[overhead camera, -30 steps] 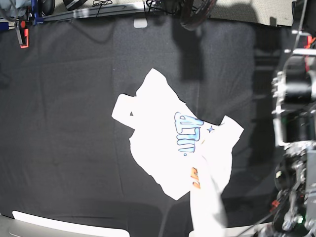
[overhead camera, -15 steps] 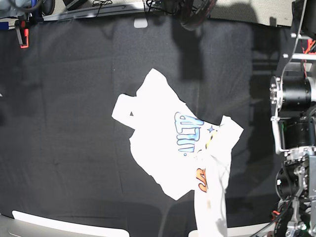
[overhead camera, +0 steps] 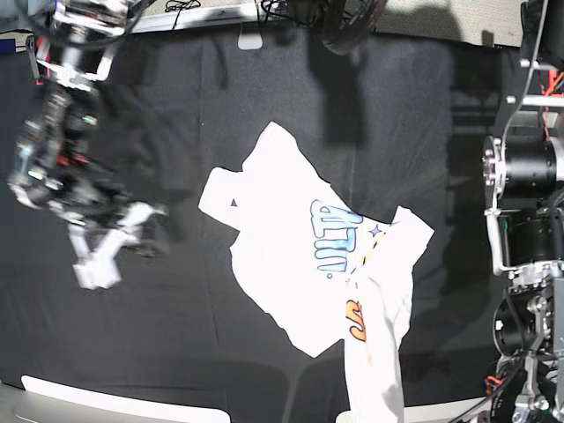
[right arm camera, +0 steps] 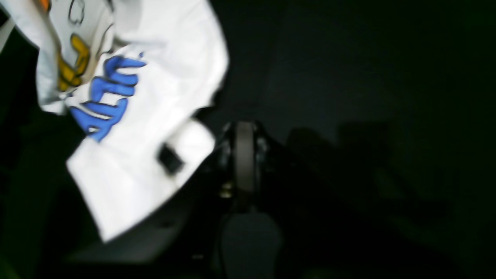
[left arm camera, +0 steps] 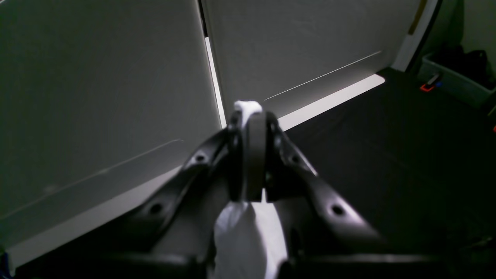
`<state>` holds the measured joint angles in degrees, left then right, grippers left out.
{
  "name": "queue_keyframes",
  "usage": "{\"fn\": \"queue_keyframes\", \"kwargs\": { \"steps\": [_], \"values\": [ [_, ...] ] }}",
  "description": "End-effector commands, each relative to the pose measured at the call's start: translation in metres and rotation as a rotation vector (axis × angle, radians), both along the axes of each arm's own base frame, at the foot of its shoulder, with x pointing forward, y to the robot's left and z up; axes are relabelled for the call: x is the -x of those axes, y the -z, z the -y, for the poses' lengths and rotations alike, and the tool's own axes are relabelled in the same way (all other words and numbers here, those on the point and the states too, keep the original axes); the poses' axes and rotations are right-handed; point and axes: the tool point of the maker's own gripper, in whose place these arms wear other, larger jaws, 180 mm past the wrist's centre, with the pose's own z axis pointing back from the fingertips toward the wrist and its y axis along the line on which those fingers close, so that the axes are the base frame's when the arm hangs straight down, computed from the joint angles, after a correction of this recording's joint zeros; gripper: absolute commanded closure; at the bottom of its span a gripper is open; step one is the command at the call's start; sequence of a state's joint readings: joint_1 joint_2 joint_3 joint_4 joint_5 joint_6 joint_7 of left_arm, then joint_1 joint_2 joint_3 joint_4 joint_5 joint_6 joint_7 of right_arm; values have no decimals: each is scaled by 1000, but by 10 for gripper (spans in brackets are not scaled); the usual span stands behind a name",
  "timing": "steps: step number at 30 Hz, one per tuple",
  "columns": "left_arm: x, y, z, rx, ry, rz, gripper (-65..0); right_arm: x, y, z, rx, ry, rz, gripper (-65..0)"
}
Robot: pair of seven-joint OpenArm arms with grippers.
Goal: Layout the t-shirt on the table in an organized manner, then fold the t-shirt properly
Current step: 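Reach the right gripper to the shirt sleeve and grasp it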
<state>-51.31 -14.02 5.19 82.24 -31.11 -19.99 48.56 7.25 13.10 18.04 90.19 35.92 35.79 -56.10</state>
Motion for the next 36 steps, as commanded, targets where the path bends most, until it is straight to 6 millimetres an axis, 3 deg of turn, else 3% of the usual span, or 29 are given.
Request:
{"fn": "queue_keyframes", "kwargs": {
  "steps": [1, 3, 4, 12, 20, 26, 30, 36],
  "values": [
    [2, -31, -1, 21, 5, 76, 0, -17, -26, -8, -36, -9, 93, -202],
    [2, -31, -1, 20, 5, 75, 0, -26, -28, -27, -55, -23, 114, -305],
    [2, -30, -1, 18, 5, 71, 0, -31, -27, -33, -48, -17, 130, -321],
    [2, -27, -1, 9, 3, 57, 0, -60, 7, -74, -74, 11, 71, -321],
    [2, -26, -1, 7, 3, 55, 0, -66, 54, -59, 0, 129, -65, -321],
    [2, -26, -1, 7, 3, 54, 0, -59, 79, -74, -120, 138, -127, -320],
    [2, -26, -1, 6, 3, 54, 0, -56, 81, -84, -153, 89, -121, -320],
    [2, -26, -1, 6, 3, 54, 0, -68, 64, -88, -164, 60, -76, -318]
  ]
}}
